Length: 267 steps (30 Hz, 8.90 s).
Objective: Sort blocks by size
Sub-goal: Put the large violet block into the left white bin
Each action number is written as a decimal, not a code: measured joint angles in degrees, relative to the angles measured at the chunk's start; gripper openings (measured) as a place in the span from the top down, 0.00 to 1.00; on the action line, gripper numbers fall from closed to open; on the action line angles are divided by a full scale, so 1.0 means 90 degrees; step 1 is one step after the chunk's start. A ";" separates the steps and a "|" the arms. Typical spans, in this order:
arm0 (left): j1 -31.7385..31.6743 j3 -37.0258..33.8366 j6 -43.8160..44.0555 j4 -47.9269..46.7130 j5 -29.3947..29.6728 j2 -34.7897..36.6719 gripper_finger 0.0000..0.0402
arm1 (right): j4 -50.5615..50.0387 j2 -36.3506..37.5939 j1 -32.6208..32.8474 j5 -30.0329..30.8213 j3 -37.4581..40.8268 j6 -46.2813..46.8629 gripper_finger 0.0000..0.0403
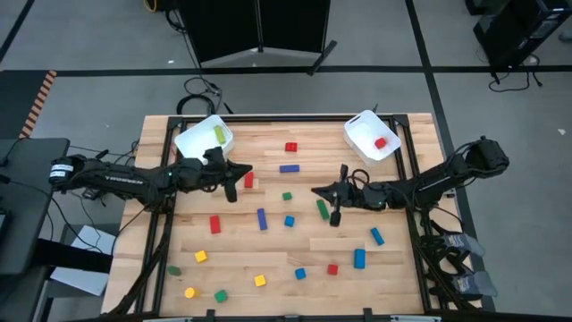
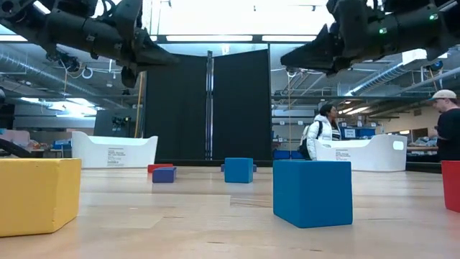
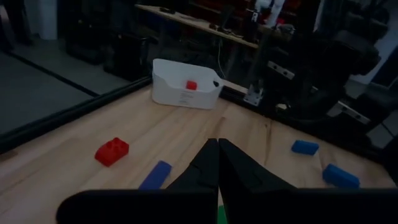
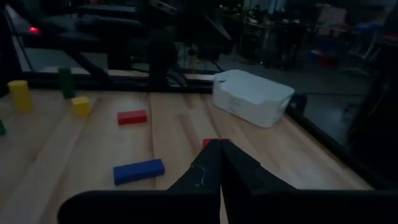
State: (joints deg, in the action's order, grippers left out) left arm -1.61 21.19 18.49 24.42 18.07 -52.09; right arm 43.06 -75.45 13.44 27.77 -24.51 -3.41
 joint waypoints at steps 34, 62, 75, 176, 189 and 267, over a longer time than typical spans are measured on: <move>0.0321 0.0000 -0.1009 -0.0230 0.0109 0.0668 0.98 | -0.1135 0.3566 0.0785 0.0670 0.1148 -0.0985 0.97; 0.0306 0.0133 0.0035 -0.0245 0.1192 -0.1169 0.82 | -0.0958 0.3581 0.0075 0.0646 0.1190 -0.0398 0.96; 0.0335 0.0556 -0.0501 -0.0243 0.1134 -0.0638 0.82 | -0.0747 0.3581 0.0183 0.0620 0.1190 -0.0232 0.97; 0.0442 0.0345 -0.1318 -0.1000 0.1010 0.0830 0.53 | -0.0926 0.3582 -0.0345 0.1309 0.1190 -0.0432 0.84; 0.0433 0.0345 -0.1315 -0.0876 0.1011 0.0830 0.53 | -0.0927 0.3581 -0.0727 0.1309 0.1190 -0.0404 0.82; -0.3157 0.0347 -0.5505 0.2115 -0.0049 0.1002 0.53 | 0.1725 0.2663 -0.3904 -0.0262 0.0568 -0.3024 0.81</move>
State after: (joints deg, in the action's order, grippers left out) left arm -30.02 24.32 -31.05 43.46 17.63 -43.07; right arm 58.59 -51.48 -21.69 25.41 -19.40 -30.63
